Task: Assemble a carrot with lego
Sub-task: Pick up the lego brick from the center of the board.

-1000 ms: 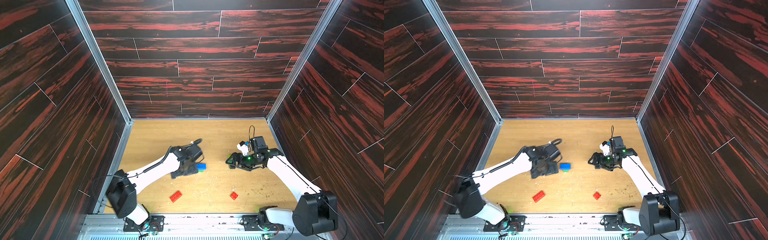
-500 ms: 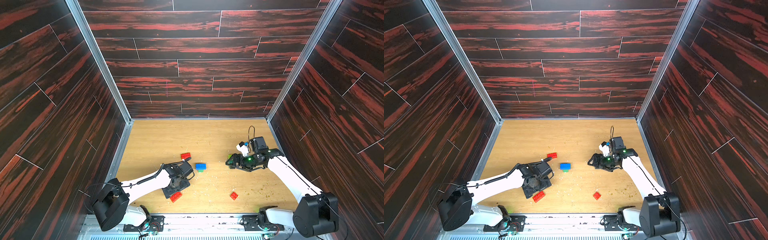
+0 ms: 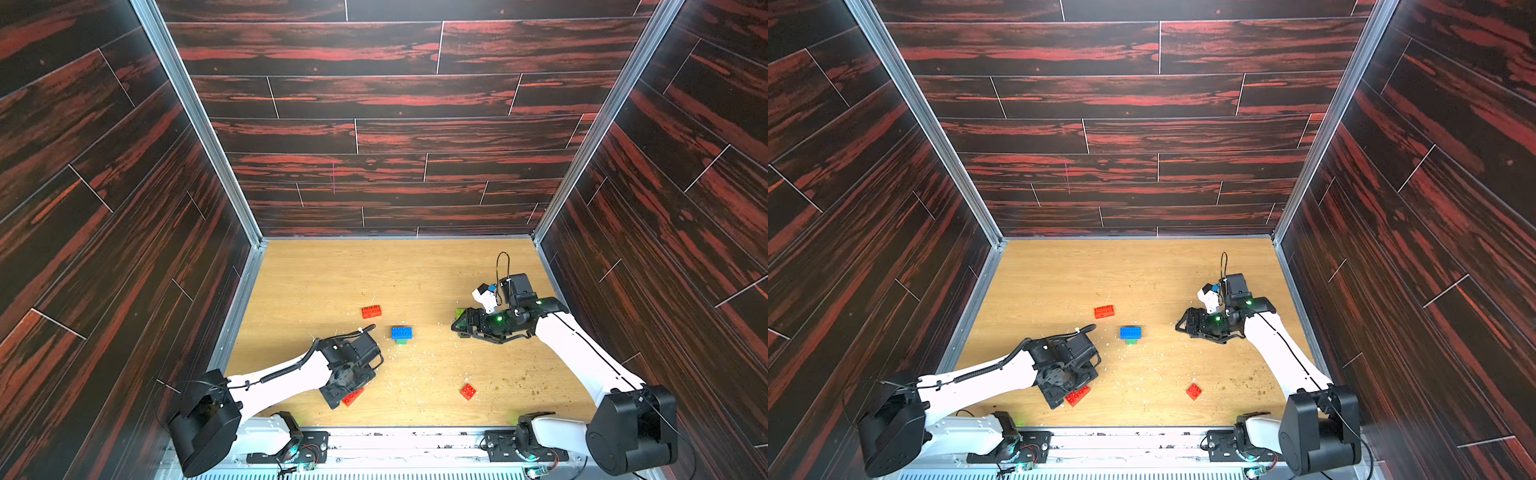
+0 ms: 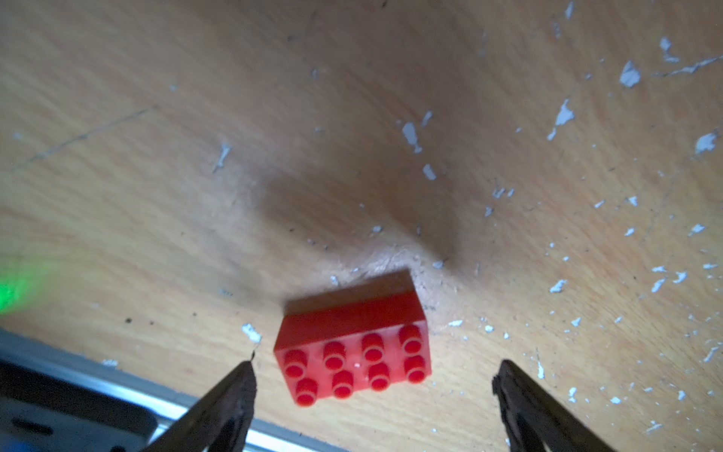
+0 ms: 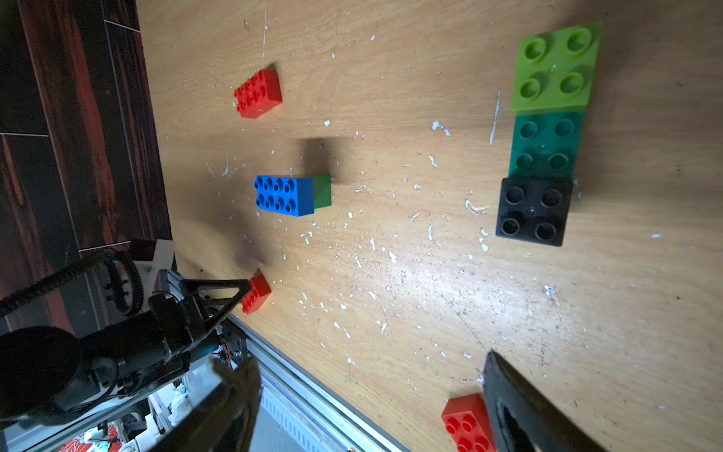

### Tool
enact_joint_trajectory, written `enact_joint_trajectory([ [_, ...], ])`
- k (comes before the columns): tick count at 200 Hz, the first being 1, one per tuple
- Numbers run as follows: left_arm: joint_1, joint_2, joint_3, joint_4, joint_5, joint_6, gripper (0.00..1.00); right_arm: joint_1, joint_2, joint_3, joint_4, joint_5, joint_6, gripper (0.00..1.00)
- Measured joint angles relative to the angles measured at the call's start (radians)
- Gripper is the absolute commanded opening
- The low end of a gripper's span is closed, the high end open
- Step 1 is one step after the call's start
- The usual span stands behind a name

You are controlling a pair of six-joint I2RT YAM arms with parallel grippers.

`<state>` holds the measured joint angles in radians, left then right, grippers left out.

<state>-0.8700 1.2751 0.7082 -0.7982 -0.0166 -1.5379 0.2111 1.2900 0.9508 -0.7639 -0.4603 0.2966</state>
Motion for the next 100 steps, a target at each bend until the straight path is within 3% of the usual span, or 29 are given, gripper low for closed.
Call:
enact_joint_trajectory([
  [100, -0.015, -0.002, -0.073, 0.092, 0.011, -0.145, 0.9, 0.0, 0.0, 0.0, -0.004, 0.0, -0.002, 0.9],
])
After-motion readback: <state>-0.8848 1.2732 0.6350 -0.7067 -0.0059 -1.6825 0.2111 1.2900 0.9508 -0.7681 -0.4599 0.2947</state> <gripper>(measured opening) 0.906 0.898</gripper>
